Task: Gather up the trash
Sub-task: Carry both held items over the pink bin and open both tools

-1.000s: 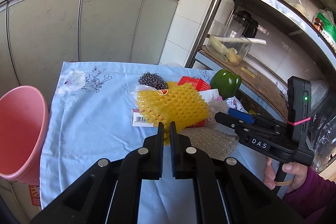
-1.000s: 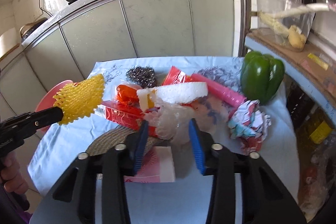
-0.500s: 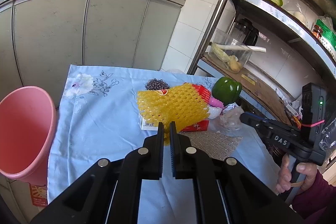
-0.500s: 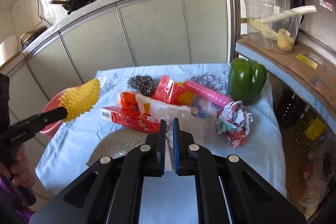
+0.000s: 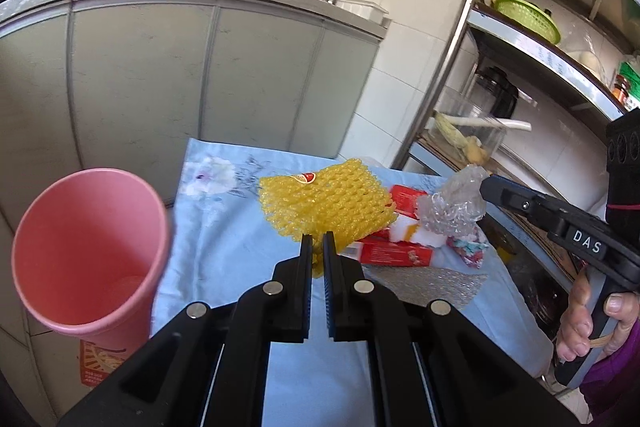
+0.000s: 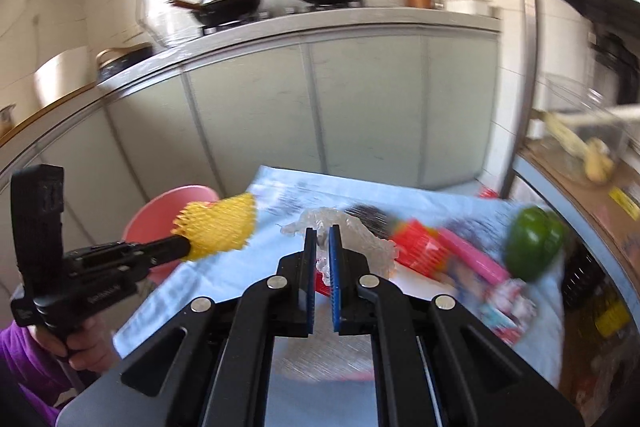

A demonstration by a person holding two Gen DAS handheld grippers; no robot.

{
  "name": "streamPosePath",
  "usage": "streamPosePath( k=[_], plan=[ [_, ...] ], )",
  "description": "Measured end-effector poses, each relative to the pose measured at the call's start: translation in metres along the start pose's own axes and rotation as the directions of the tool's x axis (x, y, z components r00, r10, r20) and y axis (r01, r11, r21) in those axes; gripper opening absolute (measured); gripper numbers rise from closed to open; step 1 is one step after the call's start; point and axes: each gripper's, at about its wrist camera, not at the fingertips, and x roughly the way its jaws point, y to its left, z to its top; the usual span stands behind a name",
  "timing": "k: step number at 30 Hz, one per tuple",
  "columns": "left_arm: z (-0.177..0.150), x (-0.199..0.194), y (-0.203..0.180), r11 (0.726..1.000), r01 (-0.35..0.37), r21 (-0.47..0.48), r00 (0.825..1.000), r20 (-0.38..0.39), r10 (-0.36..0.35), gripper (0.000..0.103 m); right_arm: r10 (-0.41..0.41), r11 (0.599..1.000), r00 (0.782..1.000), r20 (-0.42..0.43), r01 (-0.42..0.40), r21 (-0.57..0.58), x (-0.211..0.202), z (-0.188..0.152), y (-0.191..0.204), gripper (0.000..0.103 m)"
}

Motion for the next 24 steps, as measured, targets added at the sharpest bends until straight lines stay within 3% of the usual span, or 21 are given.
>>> streamPosePath(
  k=[6, 11, 18, 24],
  plan=[
    [0.003, -0.025, 0.040, 0.990, -0.129, -0.048, 0.990, 0.048, 0.132, 0.005, 0.150, 0.987, 0.988, -0.032, -0.151, -0.059, 0.035, 0.027, 0.050, 0.006],
    [0.002, -0.042, 0.077, 0.964, -0.246, -0.099, 0.966, 0.059, 0.253, 0.005, 0.256, 0.959, 0.963, -0.084, -0.264, -0.101, 0.070, 0.037, 0.100, 0.006],
    [-0.012, -0.046, 0.127, 0.901, -0.403, -0.162, 0.914, -0.015, 0.406, 0.005, 0.407, 0.897, 0.894, -0.189, -0.430, -0.101, 0.120, 0.037, 0.163, 0.006],
    [-0.025, -0.034, 0.156, 0.865, -0.470, -0.177, 0.882, -0.110, 0.457, 0.005, 0.474, 0.867, 0.830, -0.295, -0.499, -0.008, 0.170, 0.027, 0.185, 0.006]
  ],
)
